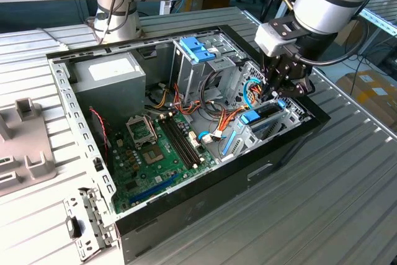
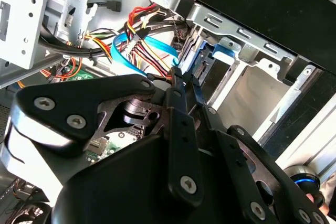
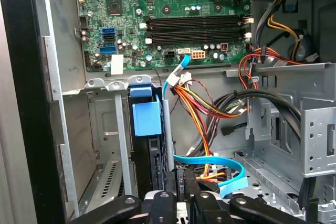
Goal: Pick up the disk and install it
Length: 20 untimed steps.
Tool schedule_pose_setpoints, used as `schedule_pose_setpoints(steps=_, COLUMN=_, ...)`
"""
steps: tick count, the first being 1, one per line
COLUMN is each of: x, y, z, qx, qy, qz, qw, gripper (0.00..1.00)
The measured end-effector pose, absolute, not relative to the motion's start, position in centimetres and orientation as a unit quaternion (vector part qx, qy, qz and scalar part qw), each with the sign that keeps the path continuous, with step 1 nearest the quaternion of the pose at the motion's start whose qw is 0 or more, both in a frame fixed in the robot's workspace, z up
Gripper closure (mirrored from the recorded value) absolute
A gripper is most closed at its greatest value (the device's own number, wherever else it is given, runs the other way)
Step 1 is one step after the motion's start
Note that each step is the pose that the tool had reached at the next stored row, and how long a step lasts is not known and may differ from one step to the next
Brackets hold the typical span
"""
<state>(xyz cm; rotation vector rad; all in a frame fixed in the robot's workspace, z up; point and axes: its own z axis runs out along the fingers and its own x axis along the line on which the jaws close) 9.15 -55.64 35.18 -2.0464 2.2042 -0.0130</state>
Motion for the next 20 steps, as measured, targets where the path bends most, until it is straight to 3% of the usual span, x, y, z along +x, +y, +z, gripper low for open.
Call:
schedule_pose_setpoints(steps=3, x=9.15, y=-55.63, z=35.18, qx=-0.679, qy=0.731, qz=-0.004, qw=0.067, gripper=0.8)
schedule_pose_setpoints(steps=4, x=9.15, y=-55.63, z=35.18, qx=-0.679, qy=0.731, qz=-0.004, qw=0.067, gripper=0.73)
schedule_pose_setpoints(steps=20, x=8.25, y=-55.61, z=35.18, qx=-0.679, qy=0.731, qz=-0.004, qw=0.067, gripper=0.73)
